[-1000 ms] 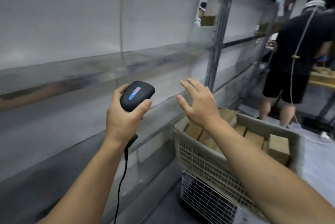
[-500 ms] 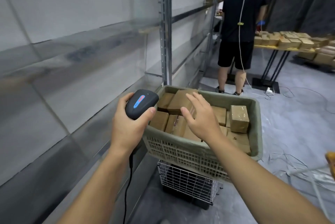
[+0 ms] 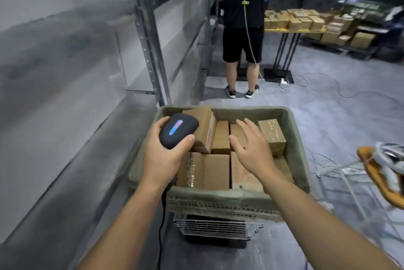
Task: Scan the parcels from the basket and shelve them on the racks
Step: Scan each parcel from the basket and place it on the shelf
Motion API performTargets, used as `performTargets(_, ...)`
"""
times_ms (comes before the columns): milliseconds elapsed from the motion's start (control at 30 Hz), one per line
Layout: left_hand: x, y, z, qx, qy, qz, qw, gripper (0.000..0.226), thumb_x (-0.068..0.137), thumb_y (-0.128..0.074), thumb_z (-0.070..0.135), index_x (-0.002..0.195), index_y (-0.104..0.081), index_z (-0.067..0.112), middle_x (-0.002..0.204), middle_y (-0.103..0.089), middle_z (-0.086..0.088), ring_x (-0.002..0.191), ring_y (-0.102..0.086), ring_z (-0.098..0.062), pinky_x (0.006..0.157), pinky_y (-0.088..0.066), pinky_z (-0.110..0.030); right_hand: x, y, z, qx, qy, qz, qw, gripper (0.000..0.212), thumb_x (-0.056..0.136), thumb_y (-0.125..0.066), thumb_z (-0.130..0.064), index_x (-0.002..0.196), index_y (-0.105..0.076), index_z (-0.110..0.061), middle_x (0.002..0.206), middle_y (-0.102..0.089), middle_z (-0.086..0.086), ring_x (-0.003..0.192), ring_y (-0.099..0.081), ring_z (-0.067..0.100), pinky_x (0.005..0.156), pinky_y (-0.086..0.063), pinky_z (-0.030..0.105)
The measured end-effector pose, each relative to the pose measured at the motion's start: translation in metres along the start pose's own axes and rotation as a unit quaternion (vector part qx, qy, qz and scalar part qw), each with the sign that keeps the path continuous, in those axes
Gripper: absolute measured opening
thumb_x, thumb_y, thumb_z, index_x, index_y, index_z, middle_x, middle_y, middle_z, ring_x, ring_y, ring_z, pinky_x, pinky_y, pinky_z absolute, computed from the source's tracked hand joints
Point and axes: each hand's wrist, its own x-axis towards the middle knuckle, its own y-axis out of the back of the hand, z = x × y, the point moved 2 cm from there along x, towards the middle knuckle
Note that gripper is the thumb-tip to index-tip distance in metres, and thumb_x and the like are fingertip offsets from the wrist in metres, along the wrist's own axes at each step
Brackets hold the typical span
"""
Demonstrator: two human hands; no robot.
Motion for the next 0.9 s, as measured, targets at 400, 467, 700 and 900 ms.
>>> performTargets(400,0.052,-0.074,-0.042,0.019,0.06,-0.11,0.992,0.066,0.058,-0.083,0.056,0.118,-0.056,0.051,0.109,-0.071,0.014,0.091,-0.071,-0.024,0.087,-0.06,-0.054,0.033,0.002,0.087,-0.029,-0.168,0.007,0.985,0.062,0.1,-0.054,-0.048,0.155,-0.035,-0.028,0.166,-0.022,0.004,0.153,-0.02,0.023,0.122,-0.025,0.046)
performTargets(467,0.057,-0.085,-0.049,0.024,0.073,-0.118,0.99,0.066,0.059,-0.083,0.056,0.119,-0.055,0.052,0.11,-0.071,0.012,0.091,-0.071,-0.024,0.088,-0.059,-0.055,0.041,0.001,0.104,-0.032,-0.187,-0.001,0.982,0.063,0.099,-0.054,-0.048,0.155,-0.036,-0.026,0.167,-0.022,0.004,0.152,-0.02,0.024,0.121,-0.024,0.045)
performTargets(700,0.074,-0.124,-0.064,0.04,0.108,-0.111,0.987,0.066,0.058,-0.083,0.057,0.117,-0.054,0.055,0.109,-0.07,0.016,0.091,-0.07,-0.018,0.089,-0.06,-0.05,0.077,-0.005,0.15,-0.039,-0.208,-0.031,0.977,0.064,0.098,-0.058,-0.045,0.154,-0.038,-0.022,0.166,-0.02,0.007,0.153,-0.019,0.025,0.122,-0.023,0.044)
performTargets(900,0.08,-0.162,-0.073,0.049,0.132,-0.087,0.986,0.06,0.058,-0.083,0.058,0.11,-0.053,0.062,0.107,-0.07,0.018,0.086,-0.069,-0.016,0.087,-0.061,-0.05,0.108,-0.013,0.182,-0.12,-0.229,-0.084,0.962,0.072,0.096,-0.058,-0.05,0.158,-0.029,-0.027,0.168,-0.009,0.011,0.155,-0.004,0.033,0.125,-0.01,0.051)
